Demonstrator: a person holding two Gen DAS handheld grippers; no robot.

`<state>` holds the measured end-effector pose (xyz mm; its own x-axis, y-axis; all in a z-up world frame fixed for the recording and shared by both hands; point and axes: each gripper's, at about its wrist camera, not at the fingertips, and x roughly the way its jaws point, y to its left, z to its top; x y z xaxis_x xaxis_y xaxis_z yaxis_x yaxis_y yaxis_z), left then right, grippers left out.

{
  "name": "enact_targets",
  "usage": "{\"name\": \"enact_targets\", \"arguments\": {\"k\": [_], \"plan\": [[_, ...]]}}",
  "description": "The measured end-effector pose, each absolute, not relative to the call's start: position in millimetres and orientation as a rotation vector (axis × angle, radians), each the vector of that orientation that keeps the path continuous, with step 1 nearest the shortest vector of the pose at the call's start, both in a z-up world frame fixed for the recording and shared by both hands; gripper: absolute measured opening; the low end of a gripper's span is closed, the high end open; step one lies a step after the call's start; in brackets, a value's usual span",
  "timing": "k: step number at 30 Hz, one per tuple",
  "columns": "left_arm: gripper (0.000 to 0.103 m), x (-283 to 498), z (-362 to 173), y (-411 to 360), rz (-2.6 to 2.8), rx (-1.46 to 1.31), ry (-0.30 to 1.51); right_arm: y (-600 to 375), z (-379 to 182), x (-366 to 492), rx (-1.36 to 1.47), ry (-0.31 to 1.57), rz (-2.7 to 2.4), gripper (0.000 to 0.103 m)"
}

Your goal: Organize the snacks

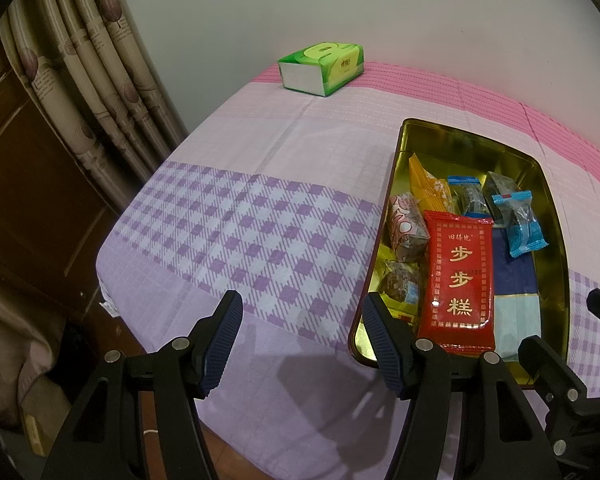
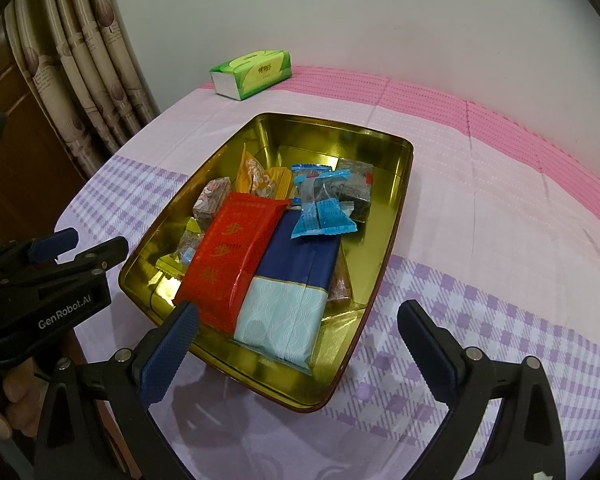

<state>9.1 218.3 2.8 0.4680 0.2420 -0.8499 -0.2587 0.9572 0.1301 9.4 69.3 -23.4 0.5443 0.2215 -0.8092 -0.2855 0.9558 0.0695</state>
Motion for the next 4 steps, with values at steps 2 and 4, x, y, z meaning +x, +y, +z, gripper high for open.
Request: {"name": "enact_targets", "arguments": {"k": [2, 4], "plan": [[0.063, 9.7, 3.4, 218.5, 0.307, -0.017, 1.040, 69.0, -23.3, 9.7, -0.074, 0.949, 0.302, 0.098], [0.063, 8.0, 3.5, 216.3, 0.304, -0.012, 1.036, 69.2, -23.6, 9.2, -0.074, 0.949, 0.303, 0.098]]}}
